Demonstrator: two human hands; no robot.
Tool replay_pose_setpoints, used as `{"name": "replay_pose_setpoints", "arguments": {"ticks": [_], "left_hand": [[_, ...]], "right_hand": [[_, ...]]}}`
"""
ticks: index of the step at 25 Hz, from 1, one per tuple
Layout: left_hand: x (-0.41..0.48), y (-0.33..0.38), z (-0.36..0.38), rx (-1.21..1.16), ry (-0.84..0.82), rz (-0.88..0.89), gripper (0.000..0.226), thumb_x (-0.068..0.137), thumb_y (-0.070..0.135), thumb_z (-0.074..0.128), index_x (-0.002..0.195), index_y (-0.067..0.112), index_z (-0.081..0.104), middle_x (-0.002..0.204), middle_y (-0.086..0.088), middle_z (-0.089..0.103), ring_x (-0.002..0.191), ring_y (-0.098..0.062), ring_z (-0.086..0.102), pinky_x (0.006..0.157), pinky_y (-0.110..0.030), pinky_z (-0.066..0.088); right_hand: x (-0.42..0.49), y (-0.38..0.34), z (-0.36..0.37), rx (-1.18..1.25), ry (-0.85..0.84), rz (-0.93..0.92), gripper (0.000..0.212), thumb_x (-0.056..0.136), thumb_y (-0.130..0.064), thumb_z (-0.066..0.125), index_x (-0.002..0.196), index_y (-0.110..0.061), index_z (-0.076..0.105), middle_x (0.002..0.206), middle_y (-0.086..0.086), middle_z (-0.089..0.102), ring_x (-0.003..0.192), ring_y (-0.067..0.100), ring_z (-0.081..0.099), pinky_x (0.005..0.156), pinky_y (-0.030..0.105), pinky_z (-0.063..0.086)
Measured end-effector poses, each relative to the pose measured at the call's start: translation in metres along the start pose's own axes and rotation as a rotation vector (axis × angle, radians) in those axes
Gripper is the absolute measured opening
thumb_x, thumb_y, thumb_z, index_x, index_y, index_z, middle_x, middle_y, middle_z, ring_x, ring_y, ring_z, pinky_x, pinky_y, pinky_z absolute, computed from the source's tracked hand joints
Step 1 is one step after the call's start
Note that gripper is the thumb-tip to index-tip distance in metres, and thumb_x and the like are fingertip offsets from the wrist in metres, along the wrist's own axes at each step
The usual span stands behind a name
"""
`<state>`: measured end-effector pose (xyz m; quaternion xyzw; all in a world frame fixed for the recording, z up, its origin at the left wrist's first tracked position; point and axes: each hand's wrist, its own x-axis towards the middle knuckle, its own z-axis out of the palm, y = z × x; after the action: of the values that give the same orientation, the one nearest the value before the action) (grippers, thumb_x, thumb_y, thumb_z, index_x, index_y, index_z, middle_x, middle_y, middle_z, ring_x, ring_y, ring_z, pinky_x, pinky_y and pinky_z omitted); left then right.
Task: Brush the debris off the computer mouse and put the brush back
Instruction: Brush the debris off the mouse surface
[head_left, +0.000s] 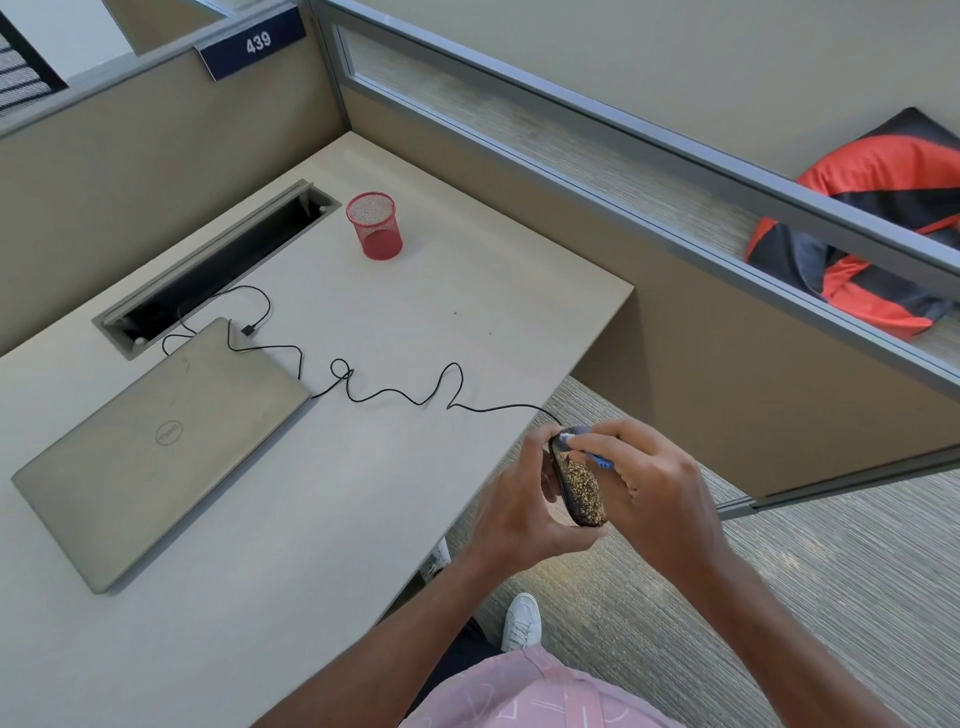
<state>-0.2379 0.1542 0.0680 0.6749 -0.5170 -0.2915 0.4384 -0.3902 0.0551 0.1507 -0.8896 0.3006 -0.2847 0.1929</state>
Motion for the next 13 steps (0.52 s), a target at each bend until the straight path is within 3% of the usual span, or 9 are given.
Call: {"name": "replay_pose_setpoints", "arguments": {"ticks": [10,13], "left_hand": [[-0.001,0.003,-0.002,-0.039,0.032,0.011,0.116,0.068,0.036,0.103,0.149,0.069,0.028,0.126,0.045,0.064,0.095,0.003,0.069,0.076,0.0,0.048],[-0.003,0.003,-0.002,-0.037,0.04,0.005,0.113,0.068,0.043,0.102,0.149,0.069,0.027,0.121,0.04,0.065,0.095,-0.003,0.07,0.075,-0.002,0.048]], "right_hand": [[-0.01,0.003,0.003,-0.02,-0.039,-0.017,0.033,0.08,0.017,0.088,0.106,-0.003,0.086,0.103,0.009,0.081,0.083,0.03,0.079,0.066,0.045,0.067],[-0.013,0.004,0.001,0.018,-0.019,0.008,0.03,0.084,0.015,0.088,0.106,-0.005,0.087,0.104,0.006,0.081,0.086,0.027,0.079,0.068,0.045,0.067]]}}
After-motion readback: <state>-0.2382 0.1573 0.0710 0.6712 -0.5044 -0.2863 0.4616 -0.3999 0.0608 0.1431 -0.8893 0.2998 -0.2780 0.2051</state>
